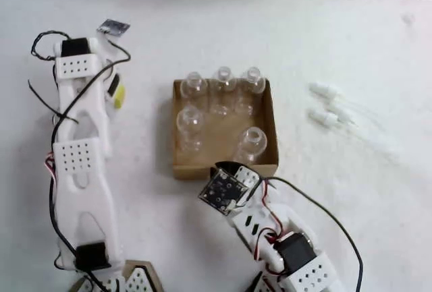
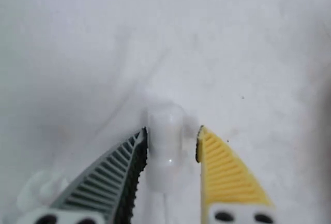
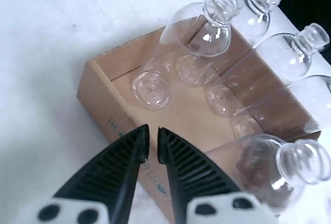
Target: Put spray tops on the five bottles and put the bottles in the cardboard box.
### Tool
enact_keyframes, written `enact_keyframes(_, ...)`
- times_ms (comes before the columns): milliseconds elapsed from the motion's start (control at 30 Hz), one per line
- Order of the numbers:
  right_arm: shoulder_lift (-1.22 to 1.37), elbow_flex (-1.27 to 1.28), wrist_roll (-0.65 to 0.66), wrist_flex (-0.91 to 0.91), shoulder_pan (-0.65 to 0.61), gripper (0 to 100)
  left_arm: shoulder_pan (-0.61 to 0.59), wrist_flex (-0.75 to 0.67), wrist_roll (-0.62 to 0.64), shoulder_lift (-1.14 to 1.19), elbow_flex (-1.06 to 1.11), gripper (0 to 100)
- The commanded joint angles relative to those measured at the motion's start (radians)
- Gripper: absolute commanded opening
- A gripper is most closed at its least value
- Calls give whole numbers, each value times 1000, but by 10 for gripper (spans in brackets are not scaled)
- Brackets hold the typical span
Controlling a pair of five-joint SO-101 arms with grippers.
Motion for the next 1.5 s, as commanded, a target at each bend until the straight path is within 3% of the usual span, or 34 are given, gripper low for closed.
enact_keyframes(0, -8, 8, 8, -5, 12, 18, -2, 23, 8, -18, -61, 59)
enact_keyframes(300, -8, 8, 8, -5, 15, 18, -4, 69, 31, -22, -167, 24)
enact_keyframes(467, -8, 8, 8, -5, 15, 18, -2, 72, 233, -131, -133, 23)
enact_keyframes(667, -8, 8, 8, -5, 15, 18, 88, 72, 290, -449, 184, 22)
enact_keyframes(933, -8, 8, 8, -5, 15, 18, 311, 63, 282, -995, 724, 22)
enact_keyframes(1033, -8, 8, 8, -5, 15, 18, 358, 11, 282, -1170, 806, 22)
enact_keyframes(1367, -8, 8, 3, -4, 13, 17, 294, -324, 295, -1583, 1079, 22)
enact_keyframes(1467, -7, 8, 3, -4, 13, 17, 306, -457, 370, -1682, 1160, 22)
